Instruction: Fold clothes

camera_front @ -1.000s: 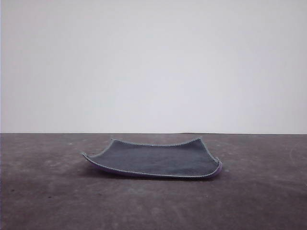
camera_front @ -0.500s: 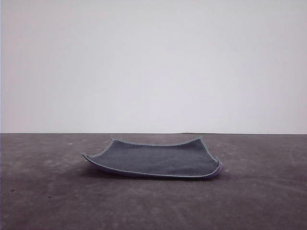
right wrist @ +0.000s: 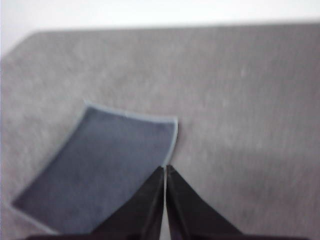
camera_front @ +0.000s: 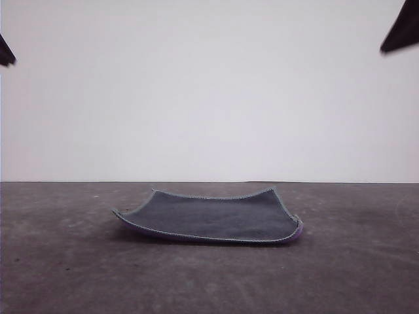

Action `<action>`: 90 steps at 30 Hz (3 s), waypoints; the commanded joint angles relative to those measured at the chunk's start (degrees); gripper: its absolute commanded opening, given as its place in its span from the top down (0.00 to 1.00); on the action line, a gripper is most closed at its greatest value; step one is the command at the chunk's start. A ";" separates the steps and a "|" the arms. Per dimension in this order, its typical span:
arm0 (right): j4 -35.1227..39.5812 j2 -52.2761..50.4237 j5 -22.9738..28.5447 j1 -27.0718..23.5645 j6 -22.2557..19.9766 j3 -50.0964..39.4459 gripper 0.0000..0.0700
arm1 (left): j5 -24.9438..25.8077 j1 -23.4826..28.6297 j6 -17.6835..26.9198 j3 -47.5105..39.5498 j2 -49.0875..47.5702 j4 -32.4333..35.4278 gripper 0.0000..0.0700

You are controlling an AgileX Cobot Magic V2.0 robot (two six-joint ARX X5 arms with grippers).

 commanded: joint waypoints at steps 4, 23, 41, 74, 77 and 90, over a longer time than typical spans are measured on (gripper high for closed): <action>-0.88 5.19 -0.16 1.35 -1.17 0.50 1.00 | 5.73 -0.07 0.62 0.85 4.23 -0.35 0.98; -3.87 7.62 -0.13 1.81 -1.60 0.50 0.09 | 8.66 -0.09 0.02 0.85 6.44 -0.23 0.42; 5.97 13.27 -2.56 4.75 0.49 0.54 0.10 | 15.80 -4.17 -7.09 1.69 17.77 9.89 0.42; 16.75 53.38 -6.98 9.00 5.40 25.48 0.11 | 17.22 -8.99 -5.34 36.41 63.17 9.21 0.42; 16.60 55.43 -7.08 9.03 5.57 27.25 0.11 | 16.81 -9.07 -5.36 37.72 64.80 9.09 0.42; 17.40 58.42 -6.89 9.42 6.21 27.91 0.14 | 10.18 -10.31 -4.75 38.69 66.31 10.57 0.43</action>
